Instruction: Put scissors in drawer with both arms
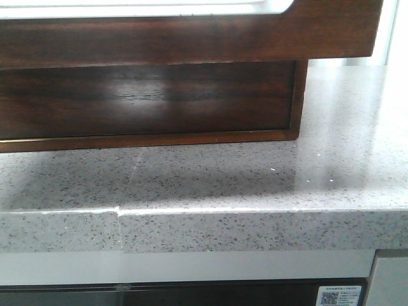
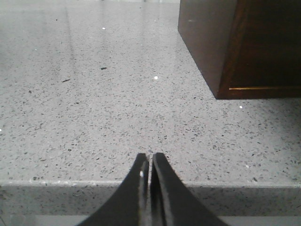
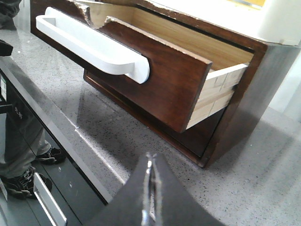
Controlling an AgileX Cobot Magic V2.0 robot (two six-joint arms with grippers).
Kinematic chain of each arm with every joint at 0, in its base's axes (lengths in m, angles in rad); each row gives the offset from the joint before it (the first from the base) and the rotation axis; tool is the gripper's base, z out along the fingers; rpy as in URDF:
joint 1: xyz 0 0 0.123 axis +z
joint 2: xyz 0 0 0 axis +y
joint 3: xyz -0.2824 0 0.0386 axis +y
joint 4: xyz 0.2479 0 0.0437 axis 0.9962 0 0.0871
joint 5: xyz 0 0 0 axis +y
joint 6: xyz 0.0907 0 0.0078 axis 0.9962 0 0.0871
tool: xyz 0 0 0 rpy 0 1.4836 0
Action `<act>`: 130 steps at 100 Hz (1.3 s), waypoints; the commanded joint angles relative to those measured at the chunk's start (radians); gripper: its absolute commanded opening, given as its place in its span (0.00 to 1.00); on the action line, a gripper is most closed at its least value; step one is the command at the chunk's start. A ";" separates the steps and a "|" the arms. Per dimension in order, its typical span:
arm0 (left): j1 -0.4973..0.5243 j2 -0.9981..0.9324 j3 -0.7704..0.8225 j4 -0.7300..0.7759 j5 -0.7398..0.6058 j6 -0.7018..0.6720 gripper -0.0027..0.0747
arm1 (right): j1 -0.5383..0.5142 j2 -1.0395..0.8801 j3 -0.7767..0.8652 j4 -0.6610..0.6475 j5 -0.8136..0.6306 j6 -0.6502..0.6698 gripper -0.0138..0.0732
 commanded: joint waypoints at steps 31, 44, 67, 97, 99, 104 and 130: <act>0.003 -0.031 0.019 -0.009 -0.071 0.004 0.01 | -0.040 0.012 0.029 -0.156 -0.420 -0.006 0.09; 0.003 -0.031 0.019 -0.009 -0.071 0.004 0.01 | -0.125 0.012 0.114 -0.200 -0.724 0.030 0.09; 0.003 -0.031 0.019 -0.009 -0.071 0.004 0.01 | -0.342 0.012 0.190 -0.305 -0.903 0.457 0.09; 0.003 -0.031 0.019 -0.009 -0.071 0.004 0.01 | -0.589 0.012 0.199 -0.415 -0.575 0.651 0.09; 0.003 -0.031 0.019 -0.009 -0.071 0.004 0.01 | -0.595 0.012 0.205 -0.415 -0.566 0.651 0.09; 0.003 -0.031 0.019 -0.009 -0.071 0.004 0.01 | -0.622 0.012 0.224 -0.415 -0.563 0.651 0.09; 0.003 -0.031 0.019 -0.009 -0.071 0.004 0.01 | -0.698 0.009 0.356 -0.340 -0.644 0.651 0.09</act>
